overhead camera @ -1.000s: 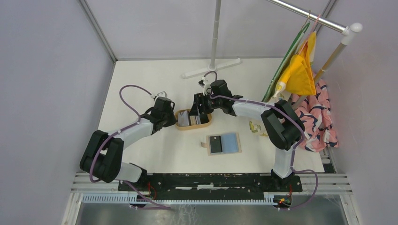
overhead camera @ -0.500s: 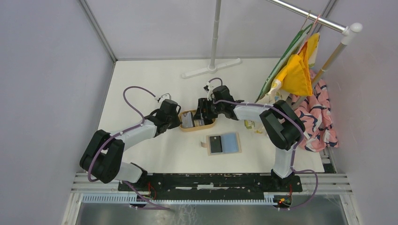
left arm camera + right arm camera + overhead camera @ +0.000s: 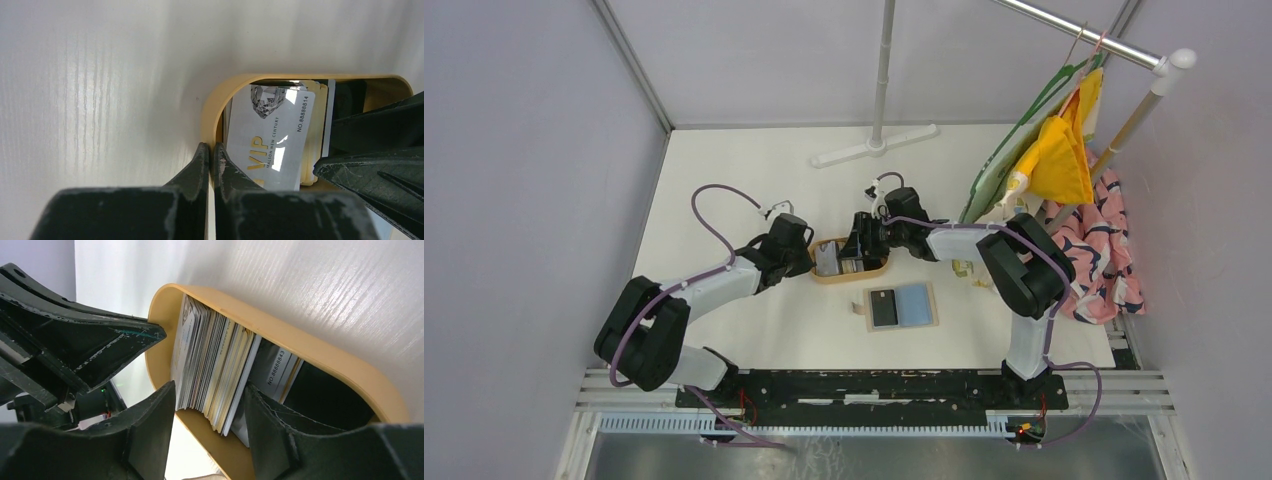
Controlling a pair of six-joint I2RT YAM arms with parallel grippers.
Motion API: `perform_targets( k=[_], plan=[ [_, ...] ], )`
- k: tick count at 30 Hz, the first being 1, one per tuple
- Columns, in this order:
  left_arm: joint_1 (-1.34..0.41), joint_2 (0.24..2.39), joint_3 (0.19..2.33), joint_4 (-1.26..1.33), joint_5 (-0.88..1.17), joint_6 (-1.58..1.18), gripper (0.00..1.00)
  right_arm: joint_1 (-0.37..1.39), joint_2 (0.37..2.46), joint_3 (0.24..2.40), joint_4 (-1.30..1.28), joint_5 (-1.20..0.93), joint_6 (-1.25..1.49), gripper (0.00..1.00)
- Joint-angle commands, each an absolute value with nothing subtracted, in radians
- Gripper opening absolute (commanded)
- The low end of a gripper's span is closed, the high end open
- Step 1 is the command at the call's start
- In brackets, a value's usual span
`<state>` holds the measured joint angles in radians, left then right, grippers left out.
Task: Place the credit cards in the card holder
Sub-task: Pick up the credit card from the storage box.
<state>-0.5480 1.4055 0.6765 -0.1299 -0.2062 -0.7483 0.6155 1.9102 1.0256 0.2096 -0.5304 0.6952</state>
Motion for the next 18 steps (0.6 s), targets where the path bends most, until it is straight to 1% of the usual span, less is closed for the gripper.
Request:
perform_targets(
  k=[1, 9, 14, 16, 18],
  plan=[
    [-0.555, 1.394, 0.746, -0.032, -0.190, -0.805, 0.02, 0.598, 1.910, 1.010, 0.324, -0.597, 0.764, 0.58],
    [-0.564, 1.393, 0.753, -0.033, -0.190, -0.813, 0.02, 0.589, 1.922, 0.976, 0.497, -0.696, 0.891, 0.58],
    [-0.568, 1.396, 0.759, -0.032, -0.191, -0.815, 0.02, 0.583, 1.916, 0.970, 0.536, -0.717, 0.905, 0.58],
    [-0.569, 1.401, 0.763, -0.030, -0.190, -0.816, 0.02, 0.583, 1.922, 0.969, 0.533, -0.716, 0.903, 0.57],
    [-0.572, 1.404, 0.767, -0.029, -0.189, -0.816, 0.02, 0.583, 1.930, 0.984, 0.489, -0.701, 0.874, 0.52]
  ],
)
